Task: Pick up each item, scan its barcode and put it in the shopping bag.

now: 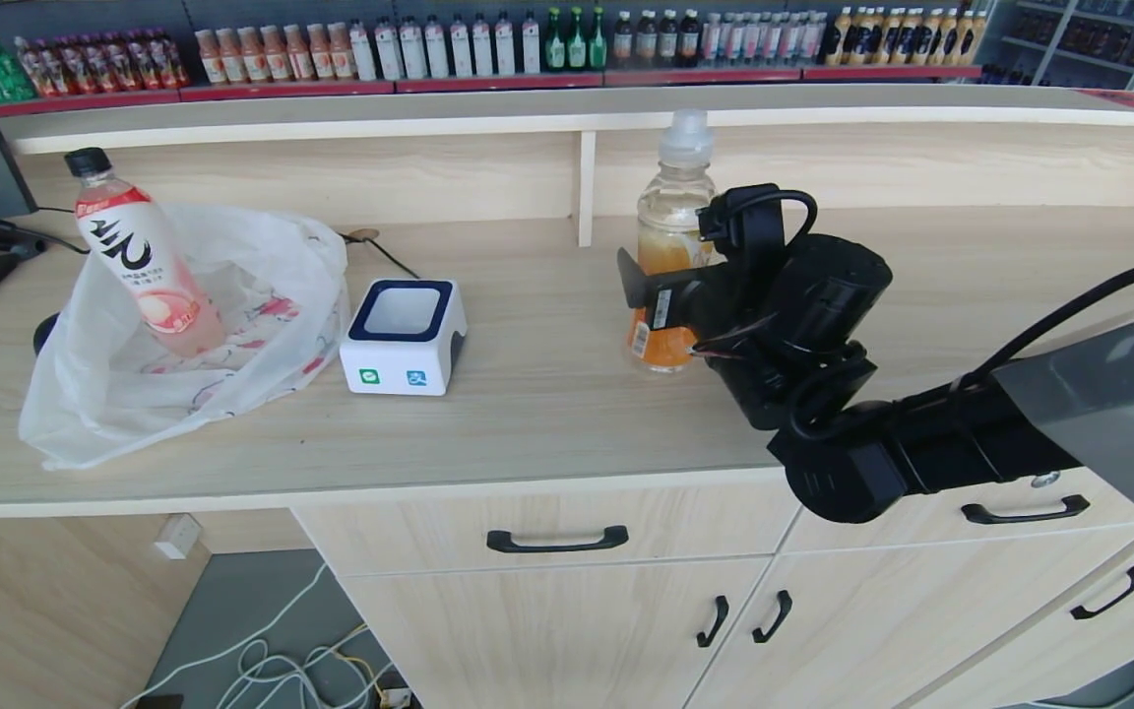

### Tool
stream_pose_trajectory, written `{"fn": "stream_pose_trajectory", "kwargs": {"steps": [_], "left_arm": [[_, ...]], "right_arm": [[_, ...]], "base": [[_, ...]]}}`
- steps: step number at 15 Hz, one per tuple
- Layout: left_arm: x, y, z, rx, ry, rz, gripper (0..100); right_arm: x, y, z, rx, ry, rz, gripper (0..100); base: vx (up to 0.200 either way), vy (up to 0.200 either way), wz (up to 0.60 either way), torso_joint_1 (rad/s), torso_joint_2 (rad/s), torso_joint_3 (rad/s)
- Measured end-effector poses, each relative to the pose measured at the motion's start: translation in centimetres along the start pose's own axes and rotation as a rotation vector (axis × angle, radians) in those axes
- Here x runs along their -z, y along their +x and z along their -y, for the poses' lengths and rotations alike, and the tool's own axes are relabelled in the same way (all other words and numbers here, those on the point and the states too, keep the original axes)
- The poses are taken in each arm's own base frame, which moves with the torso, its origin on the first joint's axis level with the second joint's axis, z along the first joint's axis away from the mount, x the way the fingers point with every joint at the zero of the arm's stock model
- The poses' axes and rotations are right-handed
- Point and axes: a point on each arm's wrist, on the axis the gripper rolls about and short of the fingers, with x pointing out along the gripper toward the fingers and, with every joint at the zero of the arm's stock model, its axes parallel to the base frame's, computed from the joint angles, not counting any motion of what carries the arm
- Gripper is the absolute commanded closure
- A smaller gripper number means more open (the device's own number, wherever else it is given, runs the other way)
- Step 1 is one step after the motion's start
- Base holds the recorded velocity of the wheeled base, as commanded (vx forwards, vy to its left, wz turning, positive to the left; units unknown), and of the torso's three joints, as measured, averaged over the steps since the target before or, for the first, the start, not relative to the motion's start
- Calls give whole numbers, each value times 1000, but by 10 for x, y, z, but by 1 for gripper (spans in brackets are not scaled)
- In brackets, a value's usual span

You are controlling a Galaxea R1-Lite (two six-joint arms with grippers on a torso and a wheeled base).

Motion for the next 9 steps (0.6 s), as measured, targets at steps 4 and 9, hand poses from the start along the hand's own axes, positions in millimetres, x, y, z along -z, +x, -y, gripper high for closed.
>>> {"fn": "stream_pose_trajectory", "kwargs": {"steps": [4,9], "left_arm": [[0,0,0,0,0,0,0],[0,0,0,0,0,0,0]], "right_arm": [[0,-1,0,30,2,-4,0],[-2,-1,2,37,3,-3,0]], "base": [[0,0,0,0,0,0],[0,0,0,0,0,0]]}}
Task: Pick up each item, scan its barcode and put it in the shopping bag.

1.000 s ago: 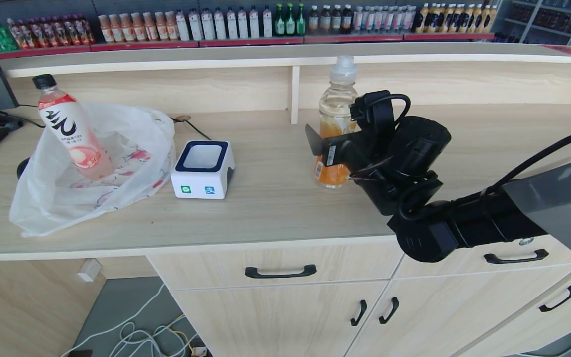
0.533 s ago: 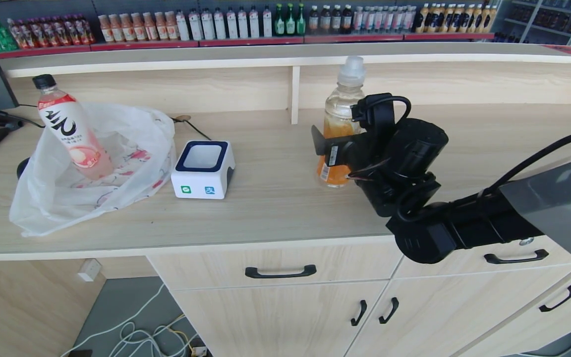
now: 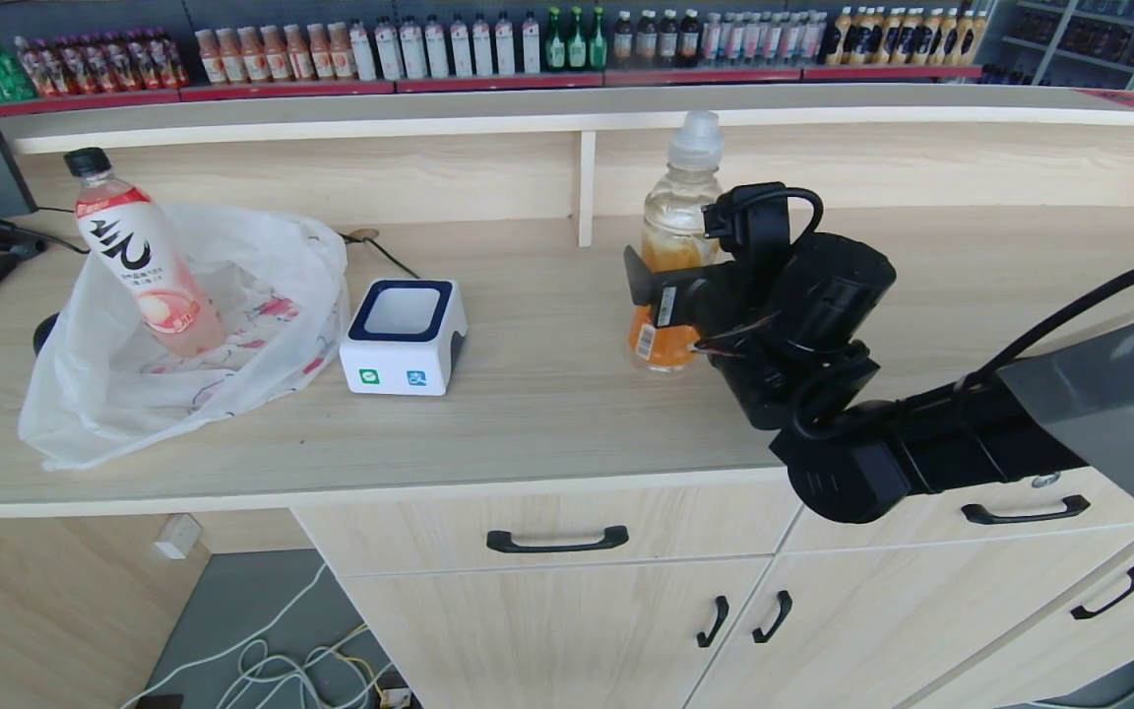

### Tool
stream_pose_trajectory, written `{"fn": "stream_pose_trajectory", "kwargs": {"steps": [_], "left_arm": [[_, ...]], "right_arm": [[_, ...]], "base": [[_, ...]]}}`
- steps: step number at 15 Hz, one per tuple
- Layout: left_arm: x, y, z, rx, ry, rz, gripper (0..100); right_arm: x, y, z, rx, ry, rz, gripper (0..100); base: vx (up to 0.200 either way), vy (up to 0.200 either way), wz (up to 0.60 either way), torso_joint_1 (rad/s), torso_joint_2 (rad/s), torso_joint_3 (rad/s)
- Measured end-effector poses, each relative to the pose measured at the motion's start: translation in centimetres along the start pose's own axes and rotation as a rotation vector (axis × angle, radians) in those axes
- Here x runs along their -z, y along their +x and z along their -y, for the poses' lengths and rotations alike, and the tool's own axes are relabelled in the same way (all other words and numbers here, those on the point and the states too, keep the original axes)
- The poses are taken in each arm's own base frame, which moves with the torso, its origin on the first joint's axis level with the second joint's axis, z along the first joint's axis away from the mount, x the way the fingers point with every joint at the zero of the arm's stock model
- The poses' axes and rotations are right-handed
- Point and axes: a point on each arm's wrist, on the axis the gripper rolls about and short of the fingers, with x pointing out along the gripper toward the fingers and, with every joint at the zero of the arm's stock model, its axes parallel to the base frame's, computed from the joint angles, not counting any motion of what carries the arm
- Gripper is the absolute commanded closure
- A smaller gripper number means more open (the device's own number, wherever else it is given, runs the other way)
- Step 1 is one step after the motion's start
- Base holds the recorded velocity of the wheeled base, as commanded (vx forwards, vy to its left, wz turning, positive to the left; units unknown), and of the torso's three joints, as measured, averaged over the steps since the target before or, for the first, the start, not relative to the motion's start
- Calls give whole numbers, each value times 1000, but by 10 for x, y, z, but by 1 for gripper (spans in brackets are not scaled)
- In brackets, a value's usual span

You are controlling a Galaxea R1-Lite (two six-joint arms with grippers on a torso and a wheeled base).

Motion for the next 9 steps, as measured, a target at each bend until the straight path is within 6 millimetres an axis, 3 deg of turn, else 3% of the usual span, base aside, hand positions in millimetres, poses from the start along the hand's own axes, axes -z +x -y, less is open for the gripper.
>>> {"fn": "stream_pose_trajectory", "kwargs": {"steps": [3,4,9], "left_arm": [[0,0,0,-1,0,0,0],[0,0,0,0,0,0,0],[0,0,0,0,0,0,0]], "right_arm": [[0,1,0,1,1,4,0],[1,2,0,2,1,3,100],[1,3,0,5,2,5,100]], "base": [[0,0,0,0,0,0],[0,0,0,0,0,0],[0,0,0,0,0,0]]}}
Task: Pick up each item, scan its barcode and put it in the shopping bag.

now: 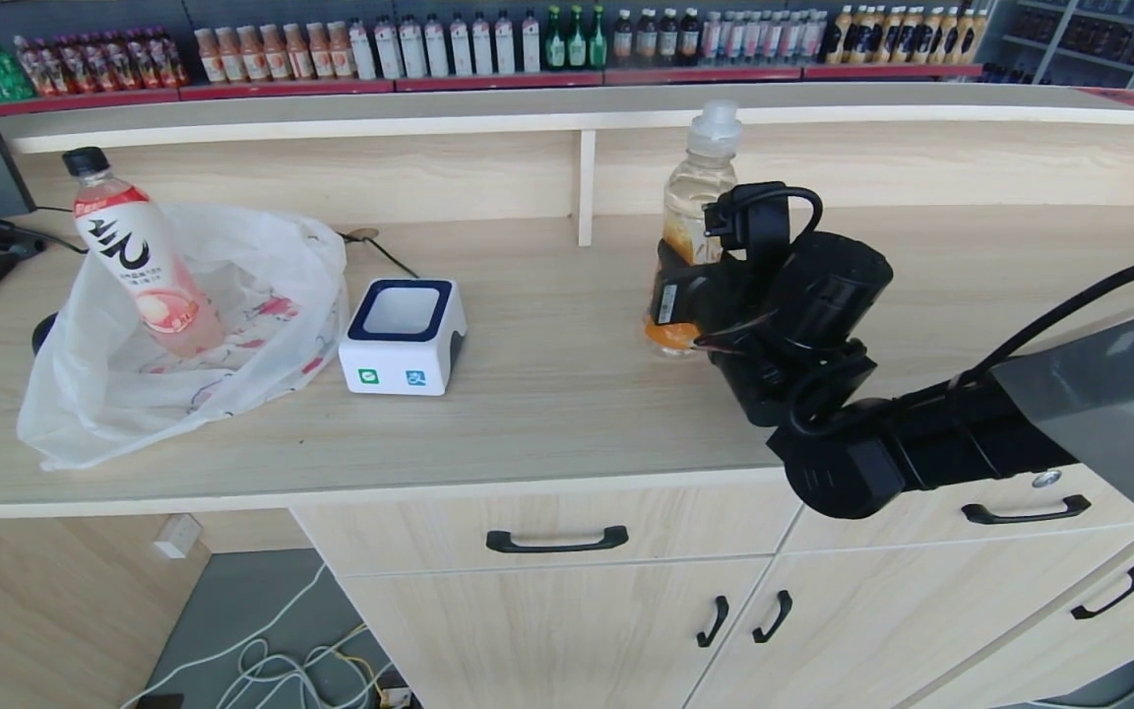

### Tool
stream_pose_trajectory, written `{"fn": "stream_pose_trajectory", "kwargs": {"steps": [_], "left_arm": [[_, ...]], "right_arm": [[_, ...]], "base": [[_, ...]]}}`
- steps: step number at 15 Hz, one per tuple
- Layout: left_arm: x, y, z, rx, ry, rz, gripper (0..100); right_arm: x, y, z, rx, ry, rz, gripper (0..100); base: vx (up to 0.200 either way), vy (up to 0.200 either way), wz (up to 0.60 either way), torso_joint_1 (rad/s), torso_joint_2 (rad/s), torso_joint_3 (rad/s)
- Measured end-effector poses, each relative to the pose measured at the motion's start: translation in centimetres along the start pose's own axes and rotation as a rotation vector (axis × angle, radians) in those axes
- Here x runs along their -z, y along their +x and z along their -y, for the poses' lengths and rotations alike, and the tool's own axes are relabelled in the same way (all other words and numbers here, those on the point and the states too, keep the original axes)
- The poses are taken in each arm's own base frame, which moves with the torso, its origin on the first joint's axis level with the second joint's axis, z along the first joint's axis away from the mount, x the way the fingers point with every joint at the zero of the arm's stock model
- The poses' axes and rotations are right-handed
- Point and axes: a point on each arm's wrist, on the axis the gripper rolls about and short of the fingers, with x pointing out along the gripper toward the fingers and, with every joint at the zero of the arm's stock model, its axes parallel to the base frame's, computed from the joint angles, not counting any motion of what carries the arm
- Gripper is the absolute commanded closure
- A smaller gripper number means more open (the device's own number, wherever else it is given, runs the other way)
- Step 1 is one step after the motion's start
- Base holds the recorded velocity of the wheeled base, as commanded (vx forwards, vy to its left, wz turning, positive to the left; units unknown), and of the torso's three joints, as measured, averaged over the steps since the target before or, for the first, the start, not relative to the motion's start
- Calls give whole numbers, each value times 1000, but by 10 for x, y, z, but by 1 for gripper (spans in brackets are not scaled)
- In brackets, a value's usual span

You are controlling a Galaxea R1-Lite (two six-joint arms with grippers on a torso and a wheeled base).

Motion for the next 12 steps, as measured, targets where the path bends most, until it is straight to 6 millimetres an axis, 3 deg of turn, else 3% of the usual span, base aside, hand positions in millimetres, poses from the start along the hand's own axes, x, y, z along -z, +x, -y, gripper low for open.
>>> {"fn": "stream_pose_trajectory", "kwargs": {"steps": [12], "left_arm": [[0,0,0,0,0,0,0]], "right_arm": [[-18,1,7,8,13,45,100]], "base": [[0,0,0,0,0,0]]}}
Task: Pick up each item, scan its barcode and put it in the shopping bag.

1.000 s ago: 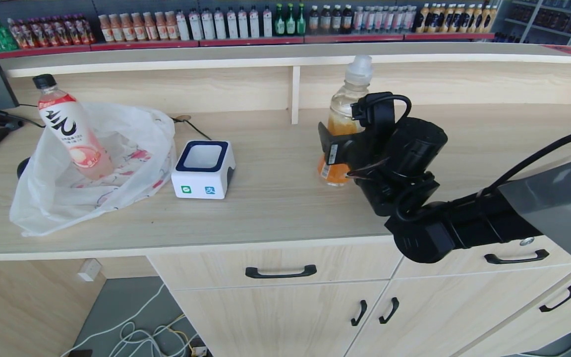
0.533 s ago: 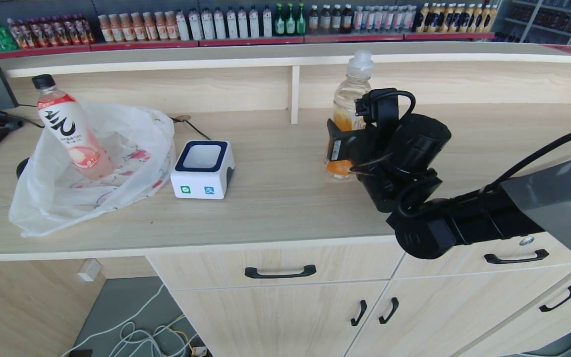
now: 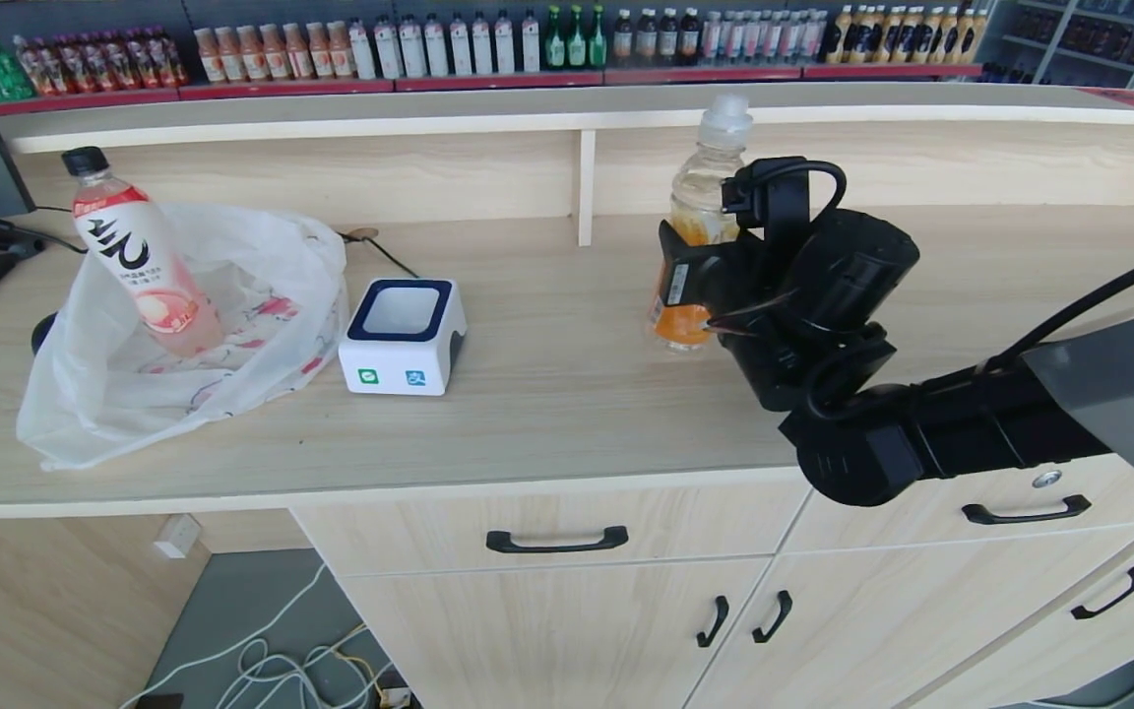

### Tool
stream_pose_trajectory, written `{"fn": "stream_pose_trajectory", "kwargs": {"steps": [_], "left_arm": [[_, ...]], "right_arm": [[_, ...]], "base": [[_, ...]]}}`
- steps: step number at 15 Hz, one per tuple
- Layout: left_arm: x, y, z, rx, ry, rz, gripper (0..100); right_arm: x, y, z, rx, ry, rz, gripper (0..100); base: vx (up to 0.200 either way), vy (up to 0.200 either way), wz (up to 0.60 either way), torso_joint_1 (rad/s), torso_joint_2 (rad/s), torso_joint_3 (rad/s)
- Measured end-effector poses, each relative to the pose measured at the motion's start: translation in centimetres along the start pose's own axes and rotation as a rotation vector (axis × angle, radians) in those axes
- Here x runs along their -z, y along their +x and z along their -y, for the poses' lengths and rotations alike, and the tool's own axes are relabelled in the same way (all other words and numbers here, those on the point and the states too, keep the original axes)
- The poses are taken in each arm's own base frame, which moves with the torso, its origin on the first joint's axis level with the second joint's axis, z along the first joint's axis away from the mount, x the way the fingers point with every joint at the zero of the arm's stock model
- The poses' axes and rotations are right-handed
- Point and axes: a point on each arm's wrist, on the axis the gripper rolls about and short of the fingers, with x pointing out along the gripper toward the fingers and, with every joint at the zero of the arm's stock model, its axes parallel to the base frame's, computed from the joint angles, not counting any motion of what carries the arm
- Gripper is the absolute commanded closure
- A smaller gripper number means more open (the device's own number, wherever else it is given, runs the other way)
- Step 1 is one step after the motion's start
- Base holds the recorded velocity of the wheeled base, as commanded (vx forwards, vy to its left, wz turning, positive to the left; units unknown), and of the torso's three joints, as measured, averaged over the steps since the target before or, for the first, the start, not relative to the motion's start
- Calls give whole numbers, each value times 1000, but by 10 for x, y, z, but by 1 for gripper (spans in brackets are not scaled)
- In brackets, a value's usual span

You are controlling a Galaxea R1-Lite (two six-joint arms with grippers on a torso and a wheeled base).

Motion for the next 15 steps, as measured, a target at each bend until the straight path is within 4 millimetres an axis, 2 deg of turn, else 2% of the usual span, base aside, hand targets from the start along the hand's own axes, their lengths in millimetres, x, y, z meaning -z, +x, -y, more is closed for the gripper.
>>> {"fn": "stream_pose_trajectory", "kwargs": {"steps": [8,12,15], "left_arm": [[0,0,0,0,0,0,0],[0,0,0,0,0,0,0],[0,0,0,0,0,0,0]], "right_arm": [[-20,-5,5,-20,12,38,100],[-32,-14,10,-36,13,49,100],[-48,-31,16,-52,16,52,100]], "base": [[0,0,0,0,0,0],[0,0,0,0,0,0],[0,0,0,0,0,0]]}}
